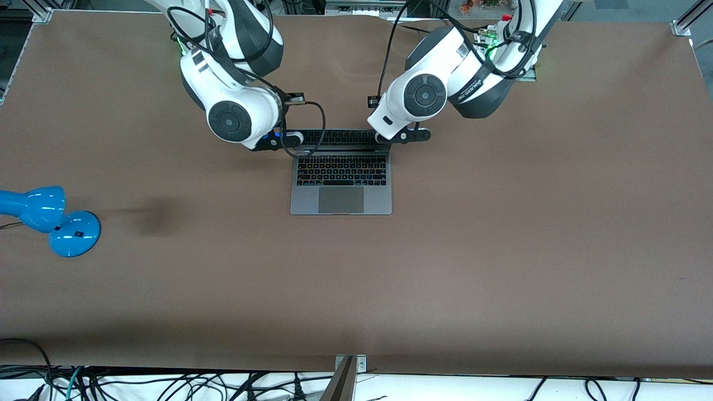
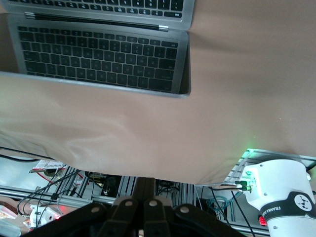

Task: Close laptop with both arms from behind
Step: 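Lower both grippers behind the laptop lid and press against its back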

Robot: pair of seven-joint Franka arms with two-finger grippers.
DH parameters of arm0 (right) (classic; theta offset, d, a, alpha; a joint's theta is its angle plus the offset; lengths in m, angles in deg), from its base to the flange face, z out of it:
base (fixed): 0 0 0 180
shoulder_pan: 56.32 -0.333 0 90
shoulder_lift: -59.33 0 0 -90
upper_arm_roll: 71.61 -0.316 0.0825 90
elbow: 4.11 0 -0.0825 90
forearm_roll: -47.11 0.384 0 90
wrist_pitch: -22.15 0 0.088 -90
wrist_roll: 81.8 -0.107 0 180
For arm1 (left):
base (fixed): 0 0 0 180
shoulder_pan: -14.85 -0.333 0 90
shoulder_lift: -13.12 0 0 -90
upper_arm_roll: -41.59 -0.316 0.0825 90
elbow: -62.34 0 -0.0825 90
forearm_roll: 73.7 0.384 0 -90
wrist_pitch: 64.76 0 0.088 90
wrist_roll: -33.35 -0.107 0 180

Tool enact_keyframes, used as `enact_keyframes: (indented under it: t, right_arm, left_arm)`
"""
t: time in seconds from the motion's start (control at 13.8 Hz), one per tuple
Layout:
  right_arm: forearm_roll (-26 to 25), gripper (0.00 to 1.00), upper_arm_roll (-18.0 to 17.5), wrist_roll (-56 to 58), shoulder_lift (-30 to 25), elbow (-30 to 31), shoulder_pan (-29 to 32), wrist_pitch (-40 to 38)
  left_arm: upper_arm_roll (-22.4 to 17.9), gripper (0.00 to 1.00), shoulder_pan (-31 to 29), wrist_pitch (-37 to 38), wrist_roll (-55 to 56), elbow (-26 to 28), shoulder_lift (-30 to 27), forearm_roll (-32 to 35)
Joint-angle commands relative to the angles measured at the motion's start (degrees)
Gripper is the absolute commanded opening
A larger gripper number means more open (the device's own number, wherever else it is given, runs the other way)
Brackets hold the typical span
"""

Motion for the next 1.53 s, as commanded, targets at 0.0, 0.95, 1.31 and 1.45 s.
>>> enact_keyframes:
  t: [0.0,0.95,1.31,1.45]
  right_arm:
    - [1.02,0.00,-0.20,0.03,2.24,0.06,0.09,-0.30]
    - [-0.12,0.00,0.59,2.49,5.32,-1.26,1.23,8.49]
    - [-0.91,0.00,2.17,3.46,6.90,-3.89,1.58,9.19]
    - [-0.91,0.00,2.26,3.55,7.08,-3.90,1.84,10.85]
  left_arm:
    - [-0.26,0.00,0.67,-1.35,-0.20,-1.06,0.99,-1.40]
    - [-0.78,0.00,0.23,-8.65,-0.55,-3.33,6.08,1.31]
    - [-1.74,0.00,-0.21,-8.65,-0.55,-5.19,8.28,2.47]
    - [-2.45,0.00,-0.12,-8.65,-0.55,-7.64,9.59,2.56]
